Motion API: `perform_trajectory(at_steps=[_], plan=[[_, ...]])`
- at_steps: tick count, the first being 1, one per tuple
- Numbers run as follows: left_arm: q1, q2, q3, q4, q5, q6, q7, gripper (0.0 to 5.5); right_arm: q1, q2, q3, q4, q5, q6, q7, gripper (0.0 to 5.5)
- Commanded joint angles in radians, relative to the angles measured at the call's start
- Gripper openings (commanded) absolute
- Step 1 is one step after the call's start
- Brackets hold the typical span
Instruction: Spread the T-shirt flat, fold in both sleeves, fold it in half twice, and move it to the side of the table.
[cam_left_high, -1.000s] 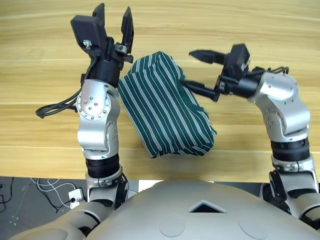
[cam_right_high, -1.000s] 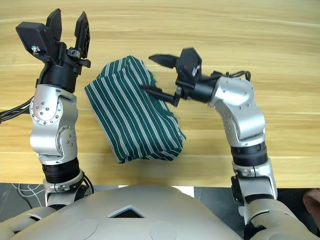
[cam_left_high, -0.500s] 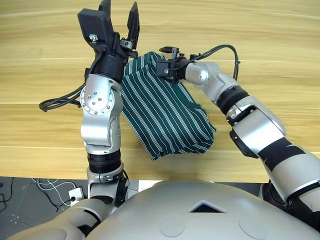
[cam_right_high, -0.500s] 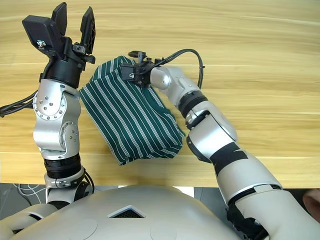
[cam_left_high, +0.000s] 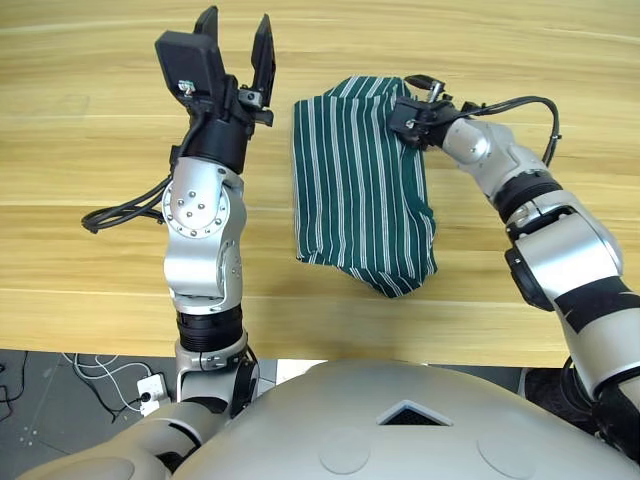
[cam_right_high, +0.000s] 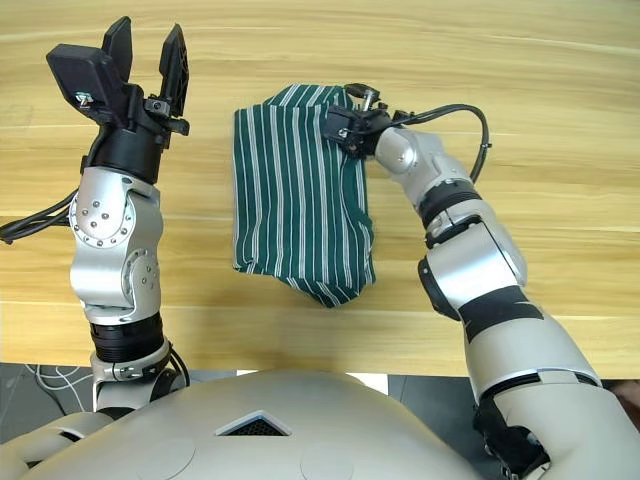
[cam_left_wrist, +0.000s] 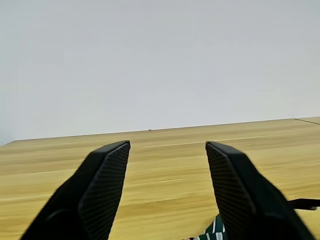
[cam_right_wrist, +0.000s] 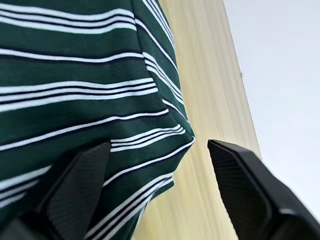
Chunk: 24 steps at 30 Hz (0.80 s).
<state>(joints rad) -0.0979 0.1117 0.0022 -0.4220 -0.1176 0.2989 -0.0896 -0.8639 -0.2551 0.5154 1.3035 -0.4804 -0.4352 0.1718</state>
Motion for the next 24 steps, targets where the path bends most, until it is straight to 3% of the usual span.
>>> perform_trajectory(at_steps=[1,4,7,10,13,17,20,24], plan=[[0.009,0.005,0.008,0.006,0.016,-0.011,0.006,2.79,0.073,-0.030,-0.015,0.006,-0.006,-0.013,0.031,3.60],[0.006,0.013,0.010,0.016,0.016,-0.016,-0.005,2.79,0.076,-0.024,-0.063,-0.021,0.030,-0.058,0.020,3.60],[0.010,0.066,0.017,0.031,0.022,-0.039,-0.053,2.79,0.086,-0.031,-0.205,-0.144,0.193,-0.226,0.053,3.60],[0.069,0.216,0.076,0.010,0.008,-0.121,-0.197,2.79,0.176,-0.095,-0.308,-0.432,0.369,-0.359,0.151,3.60],[0.172,0.396,0.156,-0.002,0.022,-0.239,-0.363,2.79,0.345,-0.199,-0.356,-0.757,0.484,-0.333,0.256,3.60],[0.374,0.637,0.198,-0.005,0.213,-0.480,-0.517,2.79,0.620,-0.392,-0.370,-1.045,0.479,-0.329,0.379,3.60],[0.416,0.743,0.075,-0.002,0.451,-0.683,-0.553,2.79,0.693,-0.489,-0.320,-1.053,0.363,-0.415,0.454,3.60],[0.383,0.775,-0.068,0.058,0.633,-0.883,-0.529,2.79,0.742,-0.562,-0.250,-1.064,0.246,-0.553,0.508,3.60]])
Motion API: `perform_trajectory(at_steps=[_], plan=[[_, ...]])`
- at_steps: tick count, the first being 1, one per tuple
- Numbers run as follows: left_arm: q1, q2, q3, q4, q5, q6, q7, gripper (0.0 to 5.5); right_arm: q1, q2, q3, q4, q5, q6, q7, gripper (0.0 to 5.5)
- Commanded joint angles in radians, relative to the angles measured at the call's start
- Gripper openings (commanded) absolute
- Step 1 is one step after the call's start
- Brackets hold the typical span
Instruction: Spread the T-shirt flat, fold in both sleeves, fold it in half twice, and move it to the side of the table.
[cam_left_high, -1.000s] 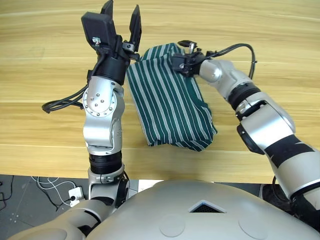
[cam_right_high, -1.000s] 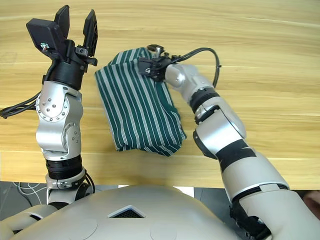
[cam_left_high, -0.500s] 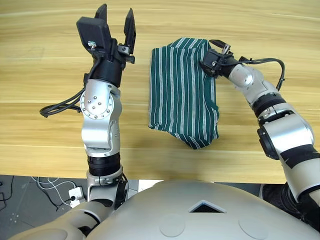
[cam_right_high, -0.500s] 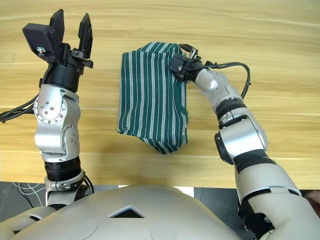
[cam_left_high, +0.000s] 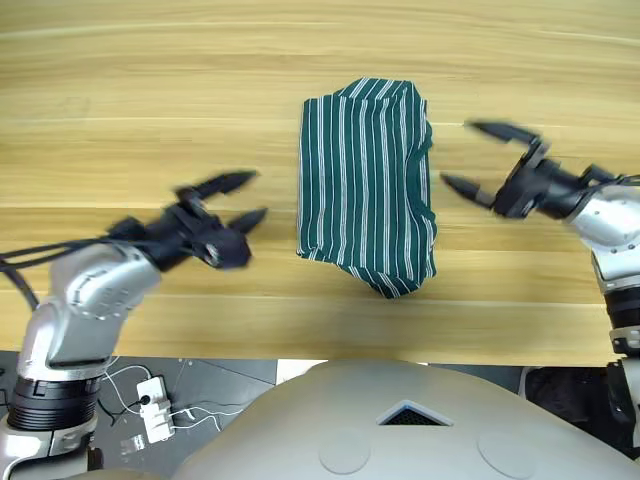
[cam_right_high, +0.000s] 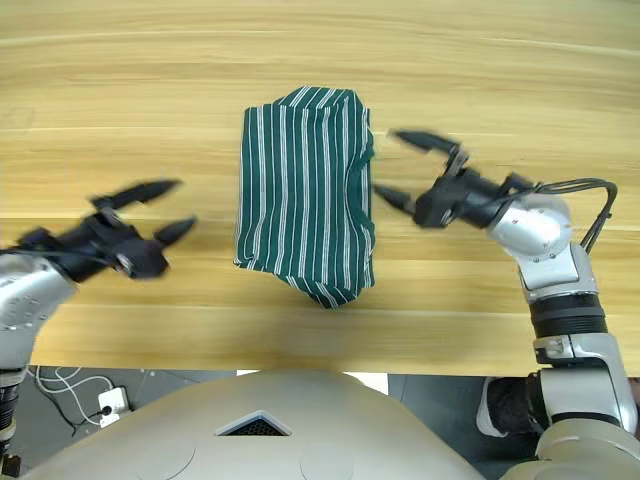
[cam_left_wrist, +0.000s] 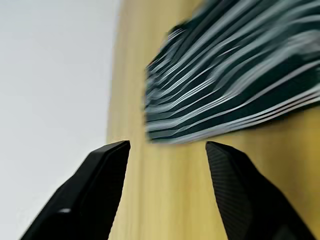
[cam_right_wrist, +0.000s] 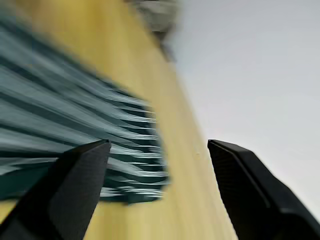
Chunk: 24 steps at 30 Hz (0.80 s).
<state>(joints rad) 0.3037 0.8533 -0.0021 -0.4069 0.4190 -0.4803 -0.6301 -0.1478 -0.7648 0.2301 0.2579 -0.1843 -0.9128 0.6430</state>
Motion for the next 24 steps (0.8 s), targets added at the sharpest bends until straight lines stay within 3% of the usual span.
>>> perform_trajectory(at_steps=[1,13,24], plan=[[-0.019,0.043,-0.073,0.063,0.130,-0.145,0.029,2.79,0.037,-0.067,0.039,-0.017,-0.052,-0.092,0.043,3.60],[-0.072,0.071,-0.093,0.369,0.288,-0.308,0.242,2.79,0.244,-0.165,0.073,-0.020,0.117,-0.008,0.139,3.60],[-0.207,-0.017,-0.225,0.457,0.323,-0.314,0.292,2.79,0.209,-0.057,0.125,-0.084,0.139,0.080,0.182,3.60]])
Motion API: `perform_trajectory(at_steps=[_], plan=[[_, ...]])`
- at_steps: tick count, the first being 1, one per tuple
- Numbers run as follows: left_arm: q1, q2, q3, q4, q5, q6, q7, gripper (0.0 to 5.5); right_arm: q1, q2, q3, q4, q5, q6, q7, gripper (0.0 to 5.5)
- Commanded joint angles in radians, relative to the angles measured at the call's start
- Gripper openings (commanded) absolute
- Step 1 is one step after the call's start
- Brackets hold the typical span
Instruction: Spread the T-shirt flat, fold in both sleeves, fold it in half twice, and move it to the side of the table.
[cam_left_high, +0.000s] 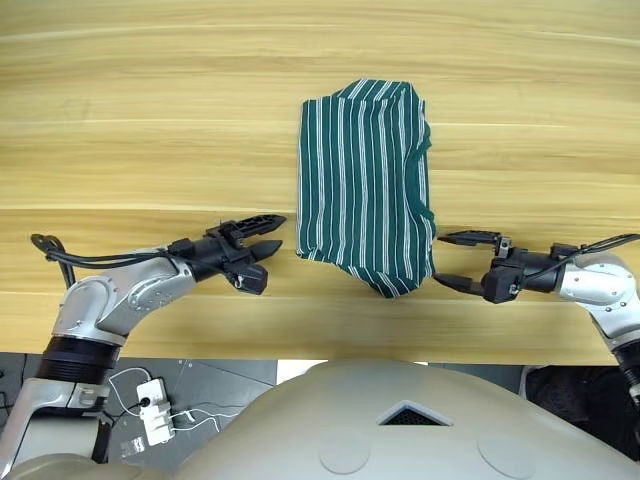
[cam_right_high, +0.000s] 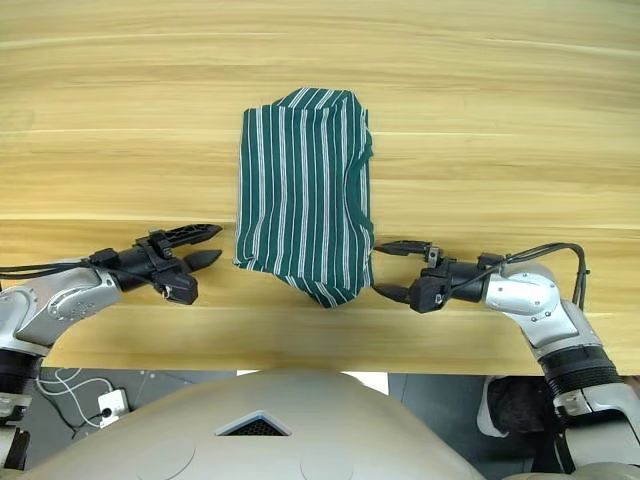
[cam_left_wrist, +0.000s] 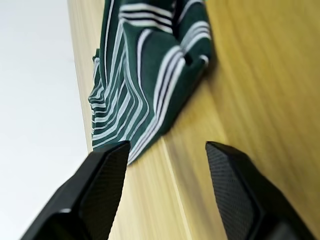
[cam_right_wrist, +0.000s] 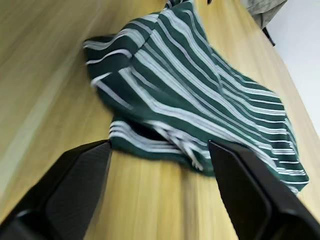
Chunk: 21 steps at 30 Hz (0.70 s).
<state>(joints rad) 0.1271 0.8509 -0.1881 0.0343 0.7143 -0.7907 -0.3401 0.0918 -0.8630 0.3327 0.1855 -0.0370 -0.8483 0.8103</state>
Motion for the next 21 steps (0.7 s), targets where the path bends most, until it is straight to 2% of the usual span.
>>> perform_trajectory(at_steps=[1,8,21], plan=[[-0.033,-0.018,-0.049,0.017,0.029,-0.005,0.003,2.79,-0.038,0.053,0.030,-0.011,-0.016,0.016,0.015,3.60],[0.014,0.001,-0.098,-0.012,-0.089,0.011,-0.075,2.79,-0.074,0.091,0.026,0.032,-0.019,0.028,0.007,3.60],[0.024,0.001,-0.143,-0.021,-0.105,0.036,-0.119,2.79,-0.079,0.108,0.032,0.039,-0.015,0.050,0.023,3.60]])
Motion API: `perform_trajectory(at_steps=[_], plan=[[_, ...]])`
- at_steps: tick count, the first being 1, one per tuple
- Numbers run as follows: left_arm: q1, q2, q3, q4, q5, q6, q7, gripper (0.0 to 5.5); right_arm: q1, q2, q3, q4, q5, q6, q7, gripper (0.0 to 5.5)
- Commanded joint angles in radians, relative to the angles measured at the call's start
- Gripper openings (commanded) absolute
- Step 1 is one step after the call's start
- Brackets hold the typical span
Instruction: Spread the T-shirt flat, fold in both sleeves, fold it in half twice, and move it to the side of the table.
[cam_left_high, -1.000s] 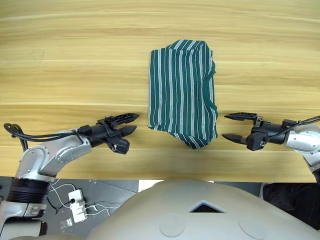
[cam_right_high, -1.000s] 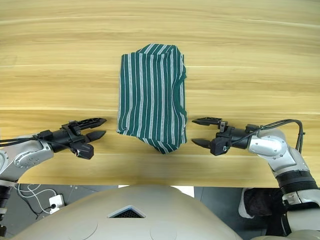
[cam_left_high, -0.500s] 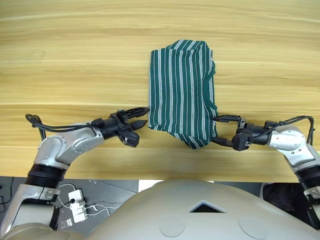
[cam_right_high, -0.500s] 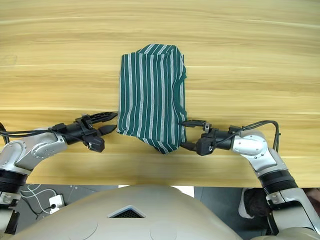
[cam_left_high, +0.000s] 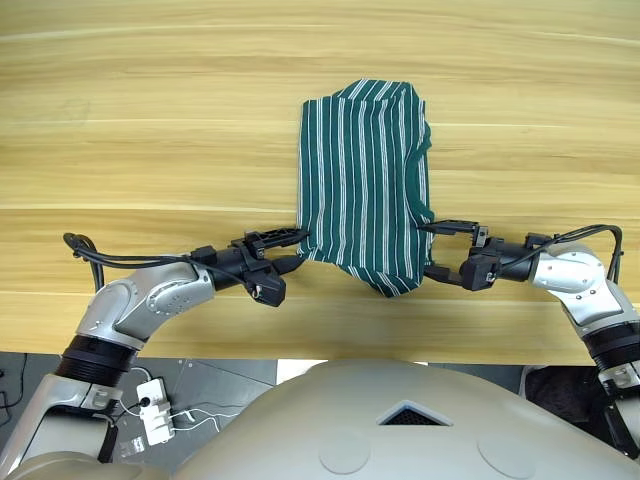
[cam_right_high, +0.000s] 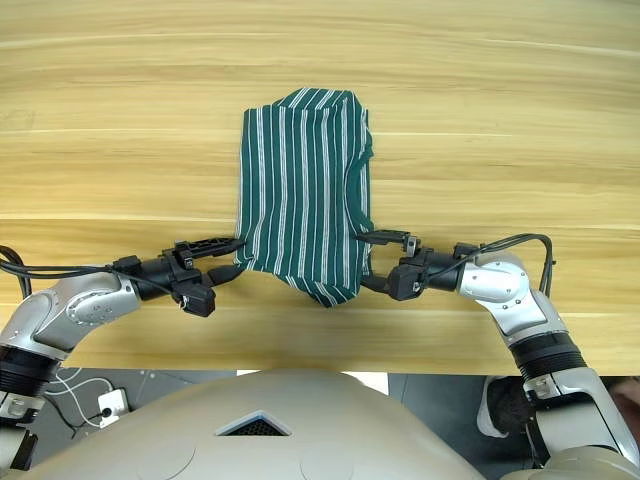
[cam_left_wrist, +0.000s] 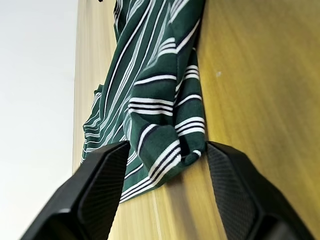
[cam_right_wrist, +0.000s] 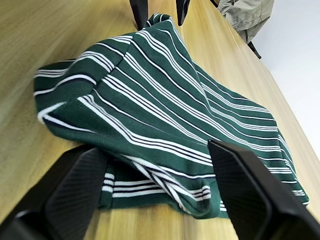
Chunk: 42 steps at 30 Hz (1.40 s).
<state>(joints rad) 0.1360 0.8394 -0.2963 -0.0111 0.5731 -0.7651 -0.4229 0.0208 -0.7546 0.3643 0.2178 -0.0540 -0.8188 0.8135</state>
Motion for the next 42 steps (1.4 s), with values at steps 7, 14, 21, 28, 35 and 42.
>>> perform_trajectory(at_steps=[7,14,21,28,35,42], plan=[[0.010,0.016,-0.048,0.051,0.057,0.017,-0.027,2.79,0.051,-0.070,-0.031,-0.054,0.102,0.137,0.113,3.60],[-0.002,0.010,-0.057,0.064,0.060,0.018,-0.020,2.79,0.068,-0.122,-0.074,-0.038,0.092,0.160,0.148,3.60],[-0.014,0.004,-0.071,0.073,0.062,0.021,-0.011,2.79,0.003,-0.062,-0.050,0.022,0.045,0.145,0.146,3.60],[-0.016,0.002,-0.081,0.073,0.068,0.022,-0.005,2.79,0.005,-0.025,-0.020,0.031,0.015,0.128,0.140,3.60],[-0.009,0.001,-0.083,0.063,0.072,0.027,0.003,2.79,0.050,-0.035,-0.012,0.007,0.019,0.126,0.147,3.60],[-0.019,-0.005,-0.103,0.077,0.078,0.026,-0.001,2.79,0.048,-0.021,0.010,-0.026,0.017,0.139,0.152,3.60]])
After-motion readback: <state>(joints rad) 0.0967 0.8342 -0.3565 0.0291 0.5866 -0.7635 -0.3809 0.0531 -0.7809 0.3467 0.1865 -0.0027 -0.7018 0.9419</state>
